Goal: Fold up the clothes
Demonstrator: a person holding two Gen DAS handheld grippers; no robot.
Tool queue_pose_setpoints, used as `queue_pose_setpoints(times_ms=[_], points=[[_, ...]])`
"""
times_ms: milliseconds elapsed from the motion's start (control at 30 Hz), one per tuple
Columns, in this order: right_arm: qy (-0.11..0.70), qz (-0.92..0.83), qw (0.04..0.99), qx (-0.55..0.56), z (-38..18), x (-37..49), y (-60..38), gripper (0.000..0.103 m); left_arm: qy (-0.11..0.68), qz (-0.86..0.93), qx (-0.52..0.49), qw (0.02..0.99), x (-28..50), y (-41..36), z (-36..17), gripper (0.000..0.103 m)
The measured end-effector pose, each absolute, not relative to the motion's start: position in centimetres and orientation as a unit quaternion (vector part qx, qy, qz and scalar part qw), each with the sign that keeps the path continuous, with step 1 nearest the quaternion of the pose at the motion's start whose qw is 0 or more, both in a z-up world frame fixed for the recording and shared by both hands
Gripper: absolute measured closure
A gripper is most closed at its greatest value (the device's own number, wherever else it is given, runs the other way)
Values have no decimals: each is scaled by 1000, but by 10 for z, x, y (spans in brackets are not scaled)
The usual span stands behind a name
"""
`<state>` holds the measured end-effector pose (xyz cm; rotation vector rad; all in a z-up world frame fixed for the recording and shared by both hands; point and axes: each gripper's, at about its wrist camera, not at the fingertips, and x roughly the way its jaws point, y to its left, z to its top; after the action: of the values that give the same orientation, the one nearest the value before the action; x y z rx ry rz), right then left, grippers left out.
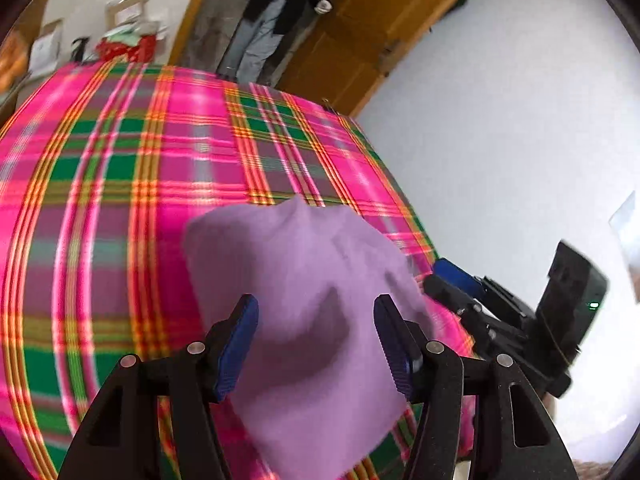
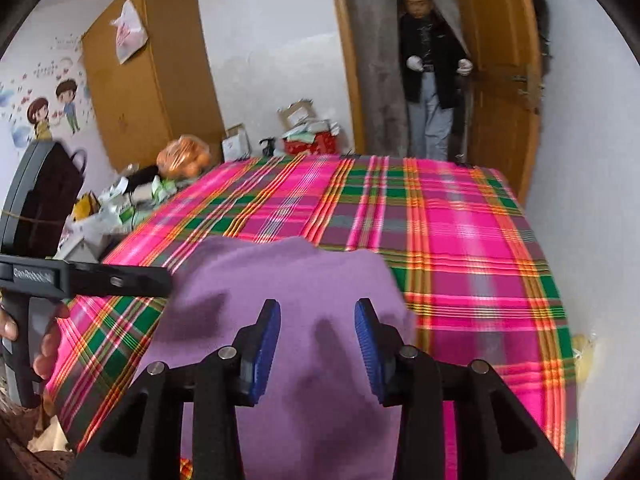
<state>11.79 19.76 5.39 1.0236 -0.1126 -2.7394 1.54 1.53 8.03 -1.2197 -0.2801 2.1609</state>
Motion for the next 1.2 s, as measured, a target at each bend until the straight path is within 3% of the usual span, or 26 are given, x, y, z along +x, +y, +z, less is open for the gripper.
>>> queue_pose_setpoints(times_ms=[167, 300, 633, 767, 833, 1033, 1133, 1200], points=[[-44, -910, 108, 398, 19, 98, 195, 65, -53, 827, -493, 264, -1, 25, 48, 40], [-37, -910, 111, 398, 8, 99, 195, 65, -68, 830, -480, 278, 2, 13, 33, 37], [-24, -916, 106, 385, 15, 150, 203, 67, -48, 836, -477, 269, 32, 2, 47, 36], [-50, -909, 102, 400, -4, 155, 211, 70, -70, 830, -484, 269, 43, -10, 36, 35], [-51, -911, 97, 397, -5, 156, 212, 70, -82, 827, -487, 268, 44, -16, 30, 27], [-25, -912, 95, 399, 10, 155, 212, 70, -96, 815, -501, 274, 40, -21, 31, 27], [-47, -918, 87, 384, 18, 154, 231, 65, -125, 796, -519, 286, 38, -36, 32, 27], [-77, -911, 79, 397, 14, 149, 249, 48, -147, 782, -529, 294, 34, -42, 28, 27]])
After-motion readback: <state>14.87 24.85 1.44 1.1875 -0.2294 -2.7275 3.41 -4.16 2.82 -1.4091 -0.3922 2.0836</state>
